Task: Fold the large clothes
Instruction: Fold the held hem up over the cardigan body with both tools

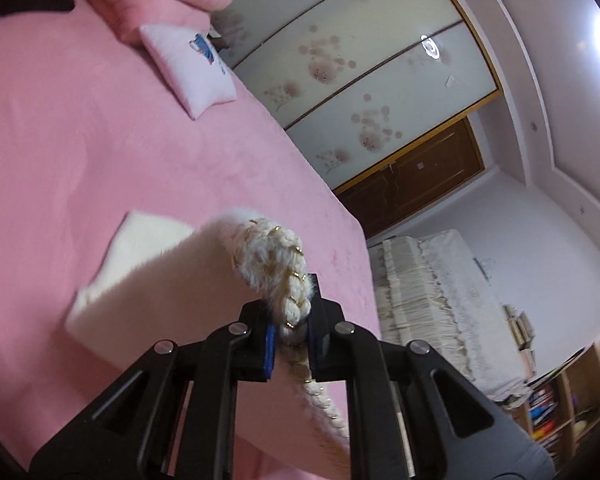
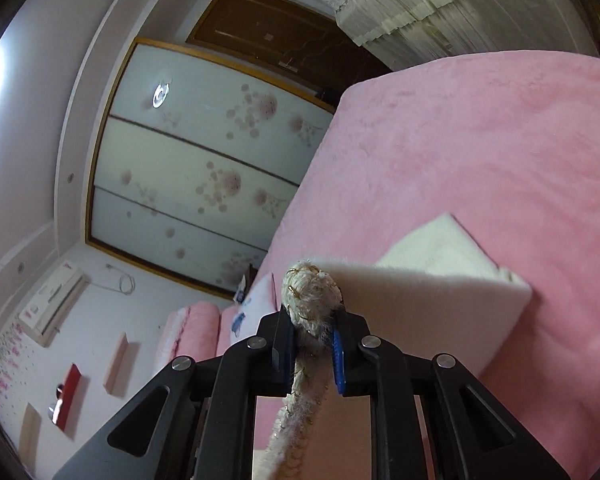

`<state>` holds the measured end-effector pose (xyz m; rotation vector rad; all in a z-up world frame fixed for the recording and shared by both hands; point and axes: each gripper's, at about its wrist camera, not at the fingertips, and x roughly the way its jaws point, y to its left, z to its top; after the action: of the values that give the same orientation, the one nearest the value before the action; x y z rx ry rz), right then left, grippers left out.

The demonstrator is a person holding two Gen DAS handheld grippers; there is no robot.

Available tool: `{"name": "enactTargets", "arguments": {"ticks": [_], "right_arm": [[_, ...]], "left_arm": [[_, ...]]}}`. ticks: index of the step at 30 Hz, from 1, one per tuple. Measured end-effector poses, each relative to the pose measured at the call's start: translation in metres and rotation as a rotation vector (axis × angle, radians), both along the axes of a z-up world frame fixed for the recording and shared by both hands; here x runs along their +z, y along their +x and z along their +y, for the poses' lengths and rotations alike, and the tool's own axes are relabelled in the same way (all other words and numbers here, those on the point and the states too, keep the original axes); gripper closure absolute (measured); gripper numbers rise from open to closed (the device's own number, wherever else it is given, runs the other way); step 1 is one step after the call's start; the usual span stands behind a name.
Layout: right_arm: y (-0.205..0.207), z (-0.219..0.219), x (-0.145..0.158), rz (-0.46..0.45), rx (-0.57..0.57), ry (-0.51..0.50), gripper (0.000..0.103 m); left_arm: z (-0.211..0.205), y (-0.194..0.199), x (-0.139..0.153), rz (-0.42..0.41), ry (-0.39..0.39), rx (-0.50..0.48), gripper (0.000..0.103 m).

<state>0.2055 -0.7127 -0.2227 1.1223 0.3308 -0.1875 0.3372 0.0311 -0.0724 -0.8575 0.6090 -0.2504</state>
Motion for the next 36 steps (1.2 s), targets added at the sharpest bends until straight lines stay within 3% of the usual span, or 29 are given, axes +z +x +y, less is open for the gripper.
{"name": "enactTargets", "arguments": {"ticks": [5,9,13,17,19,21,25,27,29,30,31,32,34,36], "right_arm": [[0.041,-0.031,-0.004,-0.016,0.003,0.006,0.089],[0.072,-0.082,-0.019,0.011,-0.011,0.042,0.089],[0.126,-0.113,-0.034,0.083,0.037,0.021,0.089],[0.183,-0.114,-0.060,0.203,0.090,-0.069,0.089],[0.197,-0.110,-0.080,0.256,0.093,-0.094,0.089],[0.219,-0.110,-0.104,0.314,0.081,-0.091,0.088],[0.246,-0.111,-0.141,0.400,0.061,-0.073,0.085],[0.257,-0.111,-0.152,0.418,0.070,-0.092,0.073],[0.269,-0.112,-0.152,0.464,0.060,-0.166,0.056],[0.276,-0.113,-0.150,0.483,0.054,-0.216,0.053],[0.280,-0.111,-0.148,0.492,0.053,-0.258,0.052],[0.282,-0.106,-0.154,0.499,0.058,-0.287,0.051],[0.288,-0.100,-0.153,0.511,0.093,-0.324,0.049],[0.289,-0.096,-0.158,0.514,0.155,-0.329,0.049]], "left_arm": [[-0.009,0.057,-0.001,0.022,0.041,0.084,0.094],[-0.017,0.094,-0.014,0.032,0.103,0.144,0.094],[-0.035,0.134,-0.034,0.054,0.215,0.155,0.094],[-0.048,0.179,-0.070,0.112,0.316,0.176,0.094],[-0.060,0.204,-0.095,0.148,0.404,0.187,0.094],[-0.069,0.221,-0.119,0.193,0.469,0.185,0.094],[-0.077,0.252,-0.157,0.272,0.522,0.176,0.092],[-0.082,0.268,-0.168,0.297,0.570,0.158,0.089],[-0.091,0.282,-0.174,0.321,0.627,0.129,0.083],[-0.096,0.284,-0.176,0.332,0.646,0.120,0.081],[-0.101,0.284,-0.179,0.345,0.666,0.114,0.073],[-0.109,0.287,-0.182,0.364,0.703,0.127,0.055],[-0.122,0.283,-0.182,0.374,0.751,0.150,0.033],[-0.140,0.272,-0.186,0.365,0.767,0.121,0.032]]}}
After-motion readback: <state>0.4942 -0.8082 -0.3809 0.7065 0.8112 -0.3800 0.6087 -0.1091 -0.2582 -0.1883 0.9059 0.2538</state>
